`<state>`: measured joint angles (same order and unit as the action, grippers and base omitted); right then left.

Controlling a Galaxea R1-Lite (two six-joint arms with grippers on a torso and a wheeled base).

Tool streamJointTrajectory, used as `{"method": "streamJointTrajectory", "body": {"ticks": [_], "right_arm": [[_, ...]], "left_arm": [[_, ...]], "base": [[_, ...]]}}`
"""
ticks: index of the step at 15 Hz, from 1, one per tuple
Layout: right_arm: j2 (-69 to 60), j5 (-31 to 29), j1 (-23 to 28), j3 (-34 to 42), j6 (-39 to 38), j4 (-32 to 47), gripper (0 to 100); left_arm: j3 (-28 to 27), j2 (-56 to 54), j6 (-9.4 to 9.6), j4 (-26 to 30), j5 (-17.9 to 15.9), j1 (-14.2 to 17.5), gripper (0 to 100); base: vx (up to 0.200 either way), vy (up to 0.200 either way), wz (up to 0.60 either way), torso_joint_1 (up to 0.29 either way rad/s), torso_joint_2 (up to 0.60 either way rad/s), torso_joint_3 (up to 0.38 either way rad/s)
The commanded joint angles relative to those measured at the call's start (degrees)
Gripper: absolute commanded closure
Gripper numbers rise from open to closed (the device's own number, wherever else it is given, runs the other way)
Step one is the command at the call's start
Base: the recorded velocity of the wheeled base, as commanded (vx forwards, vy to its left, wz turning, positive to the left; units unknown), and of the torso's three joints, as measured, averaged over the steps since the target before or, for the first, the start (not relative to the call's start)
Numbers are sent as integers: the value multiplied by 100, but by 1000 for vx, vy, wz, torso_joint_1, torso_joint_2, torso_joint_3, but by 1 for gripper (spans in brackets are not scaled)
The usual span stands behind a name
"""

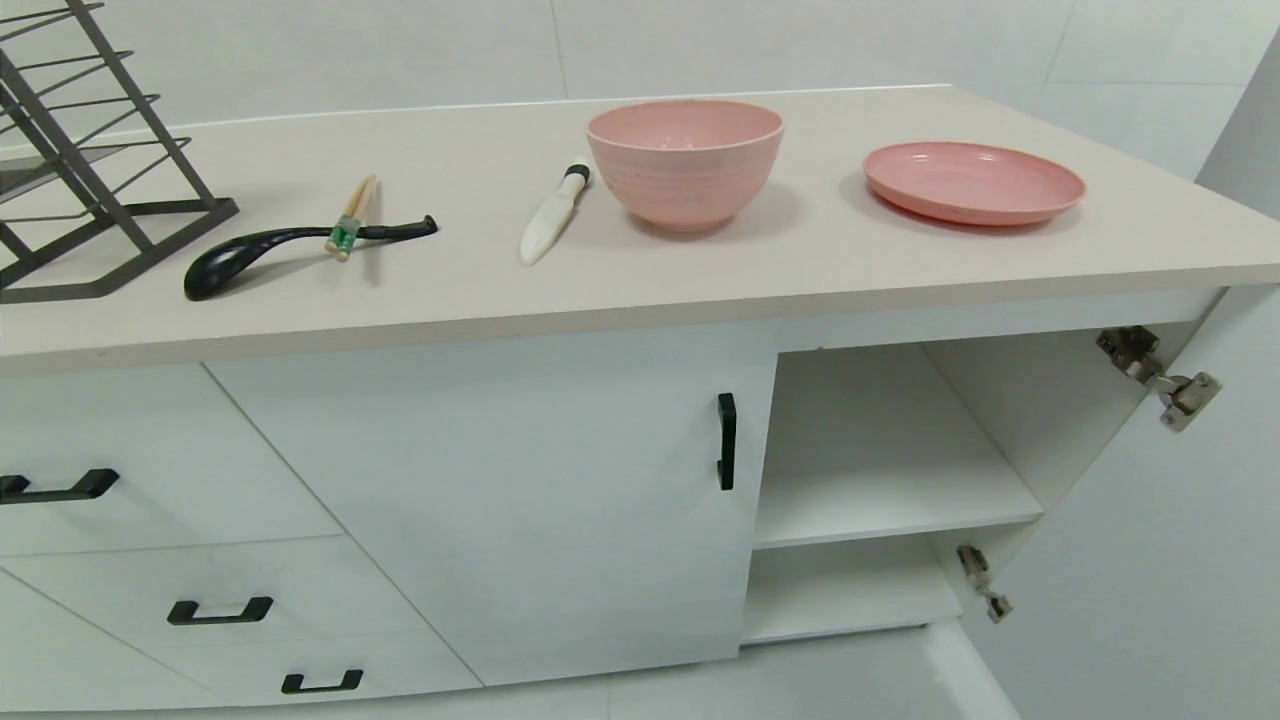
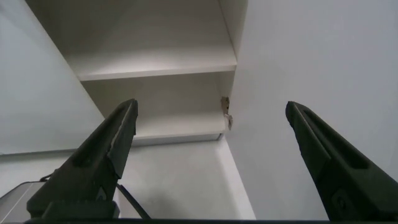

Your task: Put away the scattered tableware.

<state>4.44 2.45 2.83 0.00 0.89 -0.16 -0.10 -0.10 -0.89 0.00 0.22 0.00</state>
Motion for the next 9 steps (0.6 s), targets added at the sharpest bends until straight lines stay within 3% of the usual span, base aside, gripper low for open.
{"method": "streamJointTrajectory", "body": {"ticks": [1,3,6,9], "right_arm": [[13,1,-2,0,-1,-2,0],[13,1,-2,0,8,-2,0],[5,1,-2,0,8,-2,0],[13,1,-2,0,-10,-2,0]], "left_arm": [[1,10,1,0,4,0,0],[1,10,1,0,4,0,0],[1,10,-8,0,4,0,0],[1,10,1,0,4,0,0]], "base": [[0,0,0,0,0,0],[0,0,0,23,-43,-16],[0,0,0,193,-85,-79],[0,0,0,235,-559,-214]]}}
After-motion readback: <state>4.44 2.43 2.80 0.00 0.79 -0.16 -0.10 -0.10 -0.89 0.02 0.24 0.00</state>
